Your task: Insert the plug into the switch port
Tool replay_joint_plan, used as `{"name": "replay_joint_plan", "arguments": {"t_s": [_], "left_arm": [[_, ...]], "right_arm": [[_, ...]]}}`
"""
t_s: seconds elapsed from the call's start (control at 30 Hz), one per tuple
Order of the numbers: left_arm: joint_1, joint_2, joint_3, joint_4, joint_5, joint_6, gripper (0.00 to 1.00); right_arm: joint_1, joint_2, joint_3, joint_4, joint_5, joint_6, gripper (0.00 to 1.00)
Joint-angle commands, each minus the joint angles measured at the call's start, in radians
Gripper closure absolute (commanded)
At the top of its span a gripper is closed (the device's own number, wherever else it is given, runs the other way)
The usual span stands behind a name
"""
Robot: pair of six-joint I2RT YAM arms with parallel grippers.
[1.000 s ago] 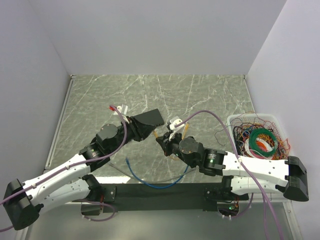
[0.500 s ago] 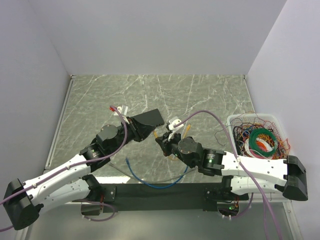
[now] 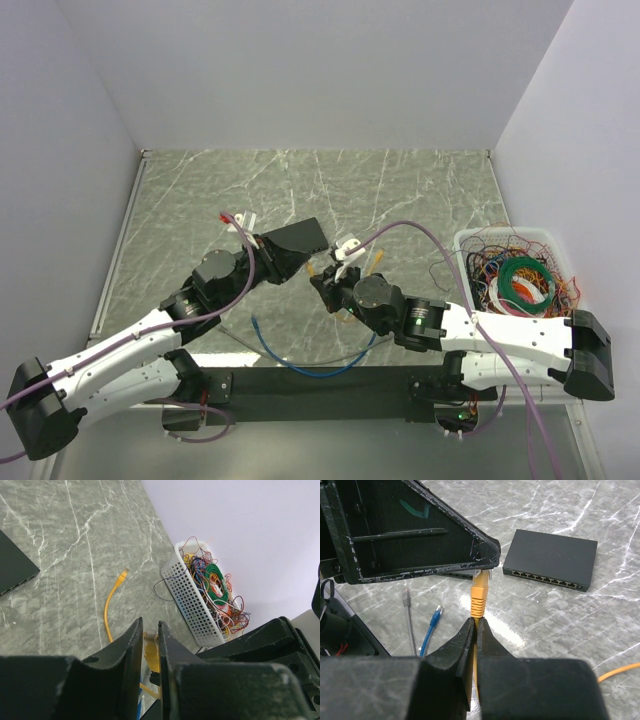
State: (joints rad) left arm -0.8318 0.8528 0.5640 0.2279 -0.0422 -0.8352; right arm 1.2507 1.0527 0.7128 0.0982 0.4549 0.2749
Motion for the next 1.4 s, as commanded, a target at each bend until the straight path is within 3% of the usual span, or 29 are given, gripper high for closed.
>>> {"name": "replay_joint_plan", "arguments": {"t_s": [0.0,0.03,0.07,0.13,0.17,0.27,0.37,0.4,0.43,0.53,0.6,0.63,0.73,0.8,0.93,1.37], "left_arm": [[-0.01,-0.024,-0.012,0.045,0.034,0.001,0.99],[-0.009,-0.031,-0.015,0.047,0.034,0.005,0.99],[-0.01,-0.038,-0.016,0.047,0.034,0.011,0.99],[-0.01,-0.066,-0.019,0.039,0.034,0.031,0.99],[-0.01,-0.075,-0.019,0.036,0.034,0.044,0.99],[-0.009,-0.106,-0.015,0.024,0.033,0.085,0.99],[-0.01,-0.136,-0.007,0.028,0.053,0.125,0.99],[-0.009,-0.158,-0.007,0.036,0.062,0.137,0.99],[-0.01,-0.172,-0.007,0.044,0.089,0.154,0.99],[-0.007,-0.222,-0.022,0.091,0.146,0.174,0.99],[-0.004,-0.248,-0.03,0.132,0.24,0.177,0.99],[-0.006,-0.248,-0.03,0.146,0.24,0.174,0.99],[-0.004,-0.255,-0.042,0.212,0.31,0.16,0.99],[-0.004,-0.262,-0.05,0.228,0.318,0.157,0.99],[-0.004,-0.271,-0.079,0.281,0.298,0.137,0.99],[-0.004,-0.239,-0.105,0.36,0.3,0.094,0.99]], "right_arm": [[0.01,0.01,0.043,0.048,-0.01,0.009,0.86],[0.01,0.006,0.039,0.055,-0.024,0.007,0.81],[0.01,-0.006,0.036,0.06,-0.041,0.007,0.65],[0.009,-0.025,0.03,0.064,-0.094,0.017,0.46],[0.009,-0.045,0.033,0.06,-0.11,0.024,0.25],[0.0,-0.095,0.033,0.057,-0.215,0.036,0.19],[-0.08,-0.169,-0.005,0.112,-0.44,0.088,0.18],[-0.188,-0.189,-0.027,0.191,-0.523,0.157,0.19],[-0.244,-0.224,-0.083,0.243,-0.721,0.203,0.2],[-0.457,-0.241,-0.174,0.493,-0.976,0.392,0.3],[-0.509,-0.192,-0.18,0.598,-1.146,0.479,0.39],[-0.511,-0.175,-0.177,0.616,-1.147,0.48,0.39],[-0.51,-0.104,-0.182,0.744,-1.22,0.555,0.51],[-0.511,-0.074,-0.193,0.876,-1.262,0.633,0.52],[-0.505,-0.054,-0.219,0.986,-1.285,0.676,0.52],[-0.459,-0.037,-0.203,0.902,-1.202,0.589,0.56]]}}
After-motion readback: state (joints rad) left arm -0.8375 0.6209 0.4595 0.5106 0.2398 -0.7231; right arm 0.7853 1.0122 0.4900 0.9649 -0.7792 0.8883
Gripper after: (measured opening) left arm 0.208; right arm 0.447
